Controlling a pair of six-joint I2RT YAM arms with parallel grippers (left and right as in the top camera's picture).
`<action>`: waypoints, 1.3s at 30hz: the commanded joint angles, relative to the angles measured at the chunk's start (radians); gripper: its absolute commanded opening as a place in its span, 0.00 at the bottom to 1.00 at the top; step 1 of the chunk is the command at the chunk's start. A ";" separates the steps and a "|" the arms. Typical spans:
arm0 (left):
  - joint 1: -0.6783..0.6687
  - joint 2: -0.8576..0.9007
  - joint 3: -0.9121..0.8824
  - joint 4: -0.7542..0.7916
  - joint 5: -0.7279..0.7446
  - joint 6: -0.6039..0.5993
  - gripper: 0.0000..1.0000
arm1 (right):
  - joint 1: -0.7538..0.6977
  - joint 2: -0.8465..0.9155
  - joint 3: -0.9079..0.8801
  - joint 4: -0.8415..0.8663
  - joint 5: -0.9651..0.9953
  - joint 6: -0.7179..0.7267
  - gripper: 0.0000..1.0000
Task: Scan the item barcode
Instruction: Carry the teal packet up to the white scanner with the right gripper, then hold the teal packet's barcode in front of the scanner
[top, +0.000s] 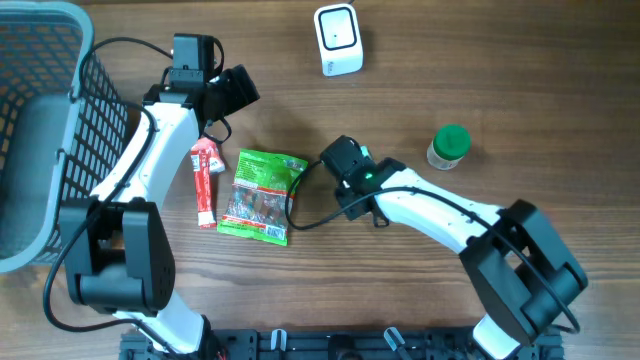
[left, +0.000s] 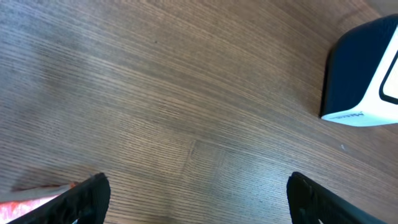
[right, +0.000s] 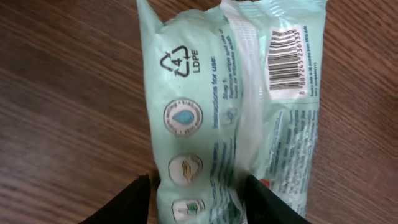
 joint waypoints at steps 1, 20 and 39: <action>0.003 0.012 0.002 0.007 -0.010 0.005 0.88 | 0.000 0.079 -0.016 -0.005 -0.037 0.017 0.20; 0.092 0.008 0.002 0.387 -0.182 0.159 1.00 | -0.362 -0.211 0.455 -0.299 -0.864 -0.140 0.04; 0.101 0.008 0.002 0.229 -0.182 0.159 1.00 | -0.463 0.367 0.922 0.393 -1.324 0.475 0.04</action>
